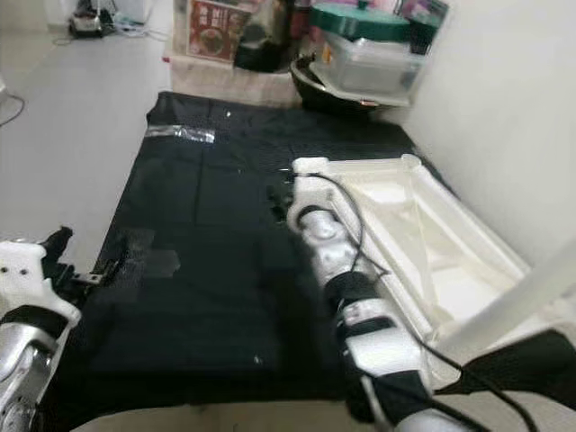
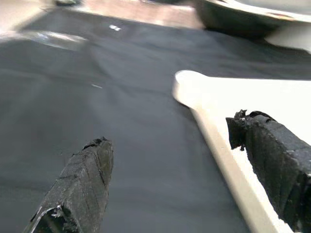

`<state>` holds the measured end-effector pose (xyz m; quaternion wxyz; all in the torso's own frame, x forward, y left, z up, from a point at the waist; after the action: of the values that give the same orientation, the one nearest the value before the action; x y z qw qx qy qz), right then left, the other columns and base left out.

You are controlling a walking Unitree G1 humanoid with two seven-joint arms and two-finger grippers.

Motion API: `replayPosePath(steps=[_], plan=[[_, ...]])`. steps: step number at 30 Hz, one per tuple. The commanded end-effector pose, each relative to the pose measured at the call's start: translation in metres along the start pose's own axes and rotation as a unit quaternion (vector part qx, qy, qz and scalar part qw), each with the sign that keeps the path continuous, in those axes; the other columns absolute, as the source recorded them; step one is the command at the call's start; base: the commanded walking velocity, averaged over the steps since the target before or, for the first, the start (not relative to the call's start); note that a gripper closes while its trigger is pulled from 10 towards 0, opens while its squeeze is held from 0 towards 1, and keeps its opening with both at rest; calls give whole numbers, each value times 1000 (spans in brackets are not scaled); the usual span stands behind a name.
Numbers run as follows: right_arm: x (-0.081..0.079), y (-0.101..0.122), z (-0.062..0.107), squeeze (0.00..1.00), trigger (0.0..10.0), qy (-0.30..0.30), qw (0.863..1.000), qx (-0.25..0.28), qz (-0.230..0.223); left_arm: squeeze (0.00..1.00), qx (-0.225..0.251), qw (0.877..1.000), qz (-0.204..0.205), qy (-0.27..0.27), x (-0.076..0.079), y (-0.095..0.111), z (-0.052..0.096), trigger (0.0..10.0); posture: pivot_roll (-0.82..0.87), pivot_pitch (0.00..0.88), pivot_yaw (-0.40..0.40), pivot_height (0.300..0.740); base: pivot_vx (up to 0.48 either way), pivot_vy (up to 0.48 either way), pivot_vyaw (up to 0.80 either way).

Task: Building children table

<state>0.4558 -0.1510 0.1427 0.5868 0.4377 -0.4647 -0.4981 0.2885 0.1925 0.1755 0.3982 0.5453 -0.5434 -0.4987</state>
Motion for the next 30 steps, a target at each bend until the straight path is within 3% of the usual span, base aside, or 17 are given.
replayPosePath(steps=[1,3,4,6,8,10,12,19,25,30], plan=[[17,0,-1,0,10000,-18,1000,-11,6,0,-5,1000,4,-5,5,-4,1,10000,162,0,-191,740,0,0,0],[24,-1,-1,0,10000,-24,1000,-17,11,0,-5,1000,4,-6,5,-4,1,10000,161,0,-193,740,0,0,0],[36,-18,3,0,10000,0,997,-65,34,0,-4,1000,5,-7,6,-4,1,10000,159,0,-194,740,0,0,0],[40,-26,5,0,10000,12,996,-85,39,0,-4,1000,6,-7,6,-4,1,10000,155,0,-196,740,0,0,0],[53,-40,10,0,10000,17,992,-115,49,0,-3,1000,6,-8,6,-4,1,10000,154,0,-196,740,0,0,0],[56,-43,11,0,10000,16,991,-120,51,0,-3,1000,6,-8,6,-4,1,10000,154,0,-196,740,0,0,0],[65,-59,18,0,10000,26,987,-158,32,0,-3,1000,6,-9,6,-4,0,10000,150,0,-194,740,0,0,0],[94,-70,27,0,10000,-9,982,-185,35,0,-2,1000,4,-11,7,-4,-1,10000,152,0,-194,740,0,0,0],[91,-95,37,0,10000,22,971,-230,59,0,-2,1000,2,-10,7,-4,-2,10000,153,0,-195,740,0,0,0],[86,-99,39,0,10000,42,969,-235,58,0,-2,1000,1,-10,6,-4,-1,10000,162,0,-200,740,0,0,0]])
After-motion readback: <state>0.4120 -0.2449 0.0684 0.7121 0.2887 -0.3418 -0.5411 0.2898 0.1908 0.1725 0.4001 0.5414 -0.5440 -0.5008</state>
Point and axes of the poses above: a point about 5 cm out from each wrist's last joint towards the gripper, its own z axis pointing back from the gripper into the wrist, its own y axis along the axis of the wrist's last joint, x = y × z, the point moved 6 cm from there along -z, pointing out of the wrist towards the gripper, and after that the axes turned 7 degrees about -z, right-handed, at the moved point
